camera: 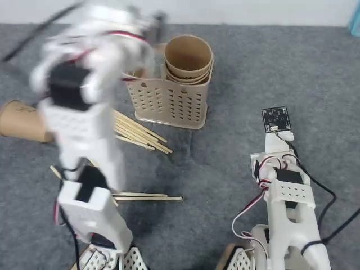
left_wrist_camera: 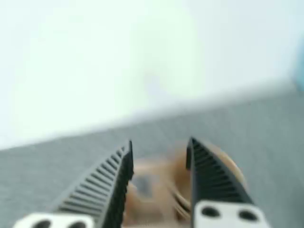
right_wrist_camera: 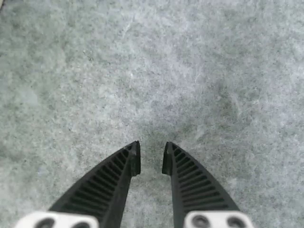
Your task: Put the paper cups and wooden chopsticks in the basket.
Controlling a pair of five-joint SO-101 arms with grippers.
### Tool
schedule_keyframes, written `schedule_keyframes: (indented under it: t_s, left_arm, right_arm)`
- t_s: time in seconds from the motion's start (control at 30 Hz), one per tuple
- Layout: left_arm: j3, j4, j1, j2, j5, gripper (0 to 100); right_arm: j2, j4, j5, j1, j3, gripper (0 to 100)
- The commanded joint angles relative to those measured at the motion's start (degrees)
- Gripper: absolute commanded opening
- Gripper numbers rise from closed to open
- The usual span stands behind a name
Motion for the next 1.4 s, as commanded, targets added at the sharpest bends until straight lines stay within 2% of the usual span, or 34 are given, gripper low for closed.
schedule_keyframes:
  t_s: [0.0, 0.27, 0.47, 0.7, 1.07, 1.2, 1.37]
  left_arm:
    - [-6.11, 1.93, -14.42, -1.05, 2.02, 18]
    - [-0.04, 0.79, -44.13, 1.05, 1.58, 18]
    - [8.22, -7.56, -57.67, 9.23, -4.84, 18]
    - [10.59, -21.54, -63.74, 23.30, -12.04, 18]
    - [10.51, -33.41, -70.59, 34.20, -22.42, 18]
    - [10.51, -35.96, -72.79, 37.45, -25.32, 18]
    - [10.68, -35.43, -75.96, 40.18, -26.64, 18]
  right_arm:
    - [-1.89, -1.01, 0.88, -0.22, -0.35, 9.1]
    - [-1.89, -1.01, 0.88, -0.40, -0.35, 9.1]
    - [-1.89, -0.57, 0.88, -0.40, -0.35, 9.1]
    - [-1.89, -0.40, 0.79, -0.40, -0.26, 9.1]
    - [-1.98, -0.40, 0.79, -0.48, 0.18, 9.1]
    - [-1.98, -0.48, 0.79, -0.48, 0.18, 9.1]
    - [-1.98, -0.48, 0.79, -0.48, 0.18, 9.1]
